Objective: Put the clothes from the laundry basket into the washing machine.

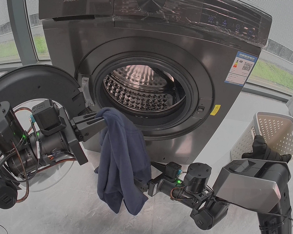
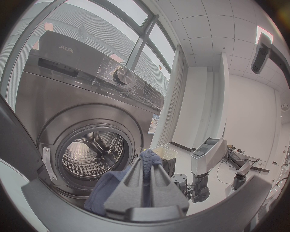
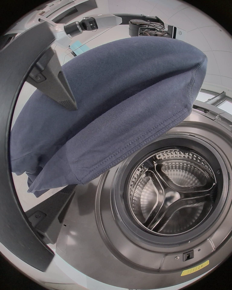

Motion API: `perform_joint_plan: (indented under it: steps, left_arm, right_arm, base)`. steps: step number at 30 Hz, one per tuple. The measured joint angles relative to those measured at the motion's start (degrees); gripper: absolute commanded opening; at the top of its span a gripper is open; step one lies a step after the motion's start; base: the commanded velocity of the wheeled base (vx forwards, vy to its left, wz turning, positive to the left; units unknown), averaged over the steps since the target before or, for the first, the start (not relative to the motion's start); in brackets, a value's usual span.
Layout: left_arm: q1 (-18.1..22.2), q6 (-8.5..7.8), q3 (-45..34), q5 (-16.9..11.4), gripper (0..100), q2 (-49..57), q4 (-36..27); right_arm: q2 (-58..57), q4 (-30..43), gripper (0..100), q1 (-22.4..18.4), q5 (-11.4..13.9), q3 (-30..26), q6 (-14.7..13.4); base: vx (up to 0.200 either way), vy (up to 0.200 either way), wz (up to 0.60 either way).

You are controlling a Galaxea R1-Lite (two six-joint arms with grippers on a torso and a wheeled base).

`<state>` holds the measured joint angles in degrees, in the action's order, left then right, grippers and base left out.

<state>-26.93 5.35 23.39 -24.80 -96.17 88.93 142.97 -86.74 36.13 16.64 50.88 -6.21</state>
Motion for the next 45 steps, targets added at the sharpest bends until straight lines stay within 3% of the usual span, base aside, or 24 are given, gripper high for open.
perform_joint_plan:
  steps: [13, 26, 27, 45]
  left_arm:
    - [0.15, 0.01, 0.35, 0.00, 0, -0.68, -0.02]
    - [0.56, 0.09, 0.50, 0.02, 0, -0.77, -0.02]
    - [0.59, 0.09, 0.52, 0.00, 0, -0.77, -0.02]
    - [0.63, 0.09, 0.61, 0.00, 0, -0.77, 0.00]
  right_arm:
    - [0.80, -1.62, 0, 0.72, -0.44, 0.68, -0.11]
    - [-0.46, -1.67, 0, -2.36, -1.43, -4.47, 1.67]
    - [-0.46, -1.69, 100, -2.60, -1.49, -4.74, 1.72]
    - [2.12, -0.93, 100, -1.41, -1.43, 1.49, 1.74]
  base:
    - [0.000, 0.000, 0.00]
    - [0.000, 0.000, 0.00]
    - [0.000, 0.000, 0.00]
    - [0.000, 0.000, 0.00]
